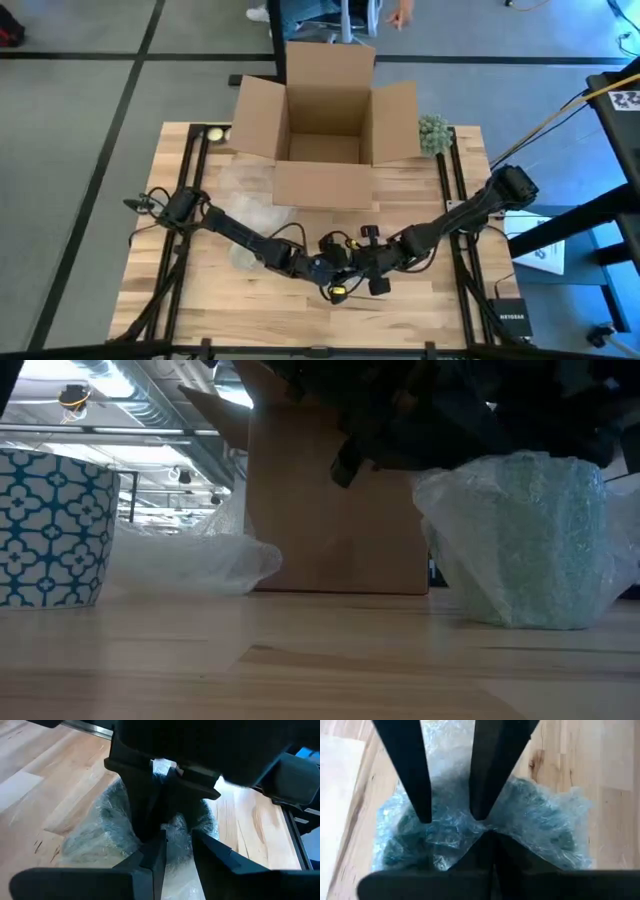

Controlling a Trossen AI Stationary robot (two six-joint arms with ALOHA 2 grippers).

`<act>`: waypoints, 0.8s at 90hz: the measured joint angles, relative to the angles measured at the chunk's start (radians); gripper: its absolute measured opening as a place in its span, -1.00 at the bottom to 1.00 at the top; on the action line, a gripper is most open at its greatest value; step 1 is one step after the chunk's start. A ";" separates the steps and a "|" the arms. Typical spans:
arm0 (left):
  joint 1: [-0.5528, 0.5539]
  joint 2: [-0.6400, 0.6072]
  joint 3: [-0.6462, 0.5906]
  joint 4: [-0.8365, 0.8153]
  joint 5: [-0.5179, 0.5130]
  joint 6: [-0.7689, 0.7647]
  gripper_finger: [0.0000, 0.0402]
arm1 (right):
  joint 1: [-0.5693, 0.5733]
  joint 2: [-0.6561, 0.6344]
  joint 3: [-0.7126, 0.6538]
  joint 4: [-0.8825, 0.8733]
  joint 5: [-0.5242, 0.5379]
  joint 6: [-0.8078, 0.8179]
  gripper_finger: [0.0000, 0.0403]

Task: Wrap mug
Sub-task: Wrap the green mug with the bubble wrap

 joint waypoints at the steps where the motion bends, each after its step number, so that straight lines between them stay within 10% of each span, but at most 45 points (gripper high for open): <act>1: 0.000 0.000 0.000 0.000 -0.001 0.000 -0.61 | 0.000 -0.002 0.003 -0.007 -0.001 0.000 -1.00; 39: -0.001 -0.001 0.000 -0.004 0.000 0.000 -0.61 | 0.001 -0.153 0.077 -0.181 -0.030 -0.003 -1.00; 72: 0.000 -0.001 0.000 -0.002 0.000 -0.005 -0.61 | -0.013 -0.030 0.014 -0.027 0.047 -0.001 -1.00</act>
